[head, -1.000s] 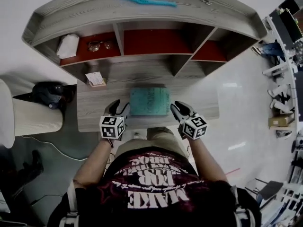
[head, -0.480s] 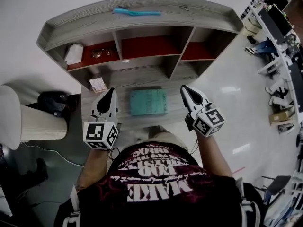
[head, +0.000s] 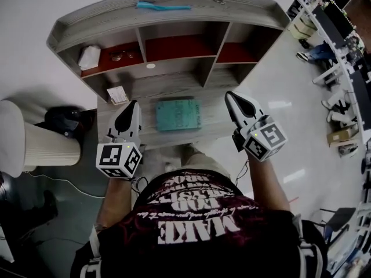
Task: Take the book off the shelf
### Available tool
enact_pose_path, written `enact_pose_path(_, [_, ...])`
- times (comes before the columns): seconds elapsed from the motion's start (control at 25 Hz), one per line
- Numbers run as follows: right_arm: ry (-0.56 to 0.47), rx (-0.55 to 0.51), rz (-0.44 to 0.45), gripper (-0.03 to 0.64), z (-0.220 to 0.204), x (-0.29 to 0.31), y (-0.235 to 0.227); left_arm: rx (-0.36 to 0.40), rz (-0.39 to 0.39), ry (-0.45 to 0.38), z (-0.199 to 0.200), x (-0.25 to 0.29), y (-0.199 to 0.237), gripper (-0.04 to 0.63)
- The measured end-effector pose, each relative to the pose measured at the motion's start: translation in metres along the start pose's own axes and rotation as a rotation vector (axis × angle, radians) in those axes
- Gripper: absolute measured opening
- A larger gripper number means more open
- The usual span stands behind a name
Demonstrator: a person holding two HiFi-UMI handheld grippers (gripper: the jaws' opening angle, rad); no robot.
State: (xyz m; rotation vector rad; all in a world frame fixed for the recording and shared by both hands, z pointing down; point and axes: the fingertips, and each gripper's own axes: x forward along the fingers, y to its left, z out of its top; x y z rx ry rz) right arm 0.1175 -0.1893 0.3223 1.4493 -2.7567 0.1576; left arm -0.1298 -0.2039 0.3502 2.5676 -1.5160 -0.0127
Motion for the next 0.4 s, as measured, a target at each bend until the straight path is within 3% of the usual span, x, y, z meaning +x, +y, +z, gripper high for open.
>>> enact_pose_path(0.2, [0.003,-0.02,0.017,0.003,0.005,-0.019,0.005,-0.045,0.004,0.052,-0.021,-0.01,-0.019,0.006])
enact_pose_path(0.4, [-0.022,-0.008,0.062,0.003,0.014,-0.044,0.001,-0.013,0.015,0.038,-0.014,-0.013,-0.048,0.006])
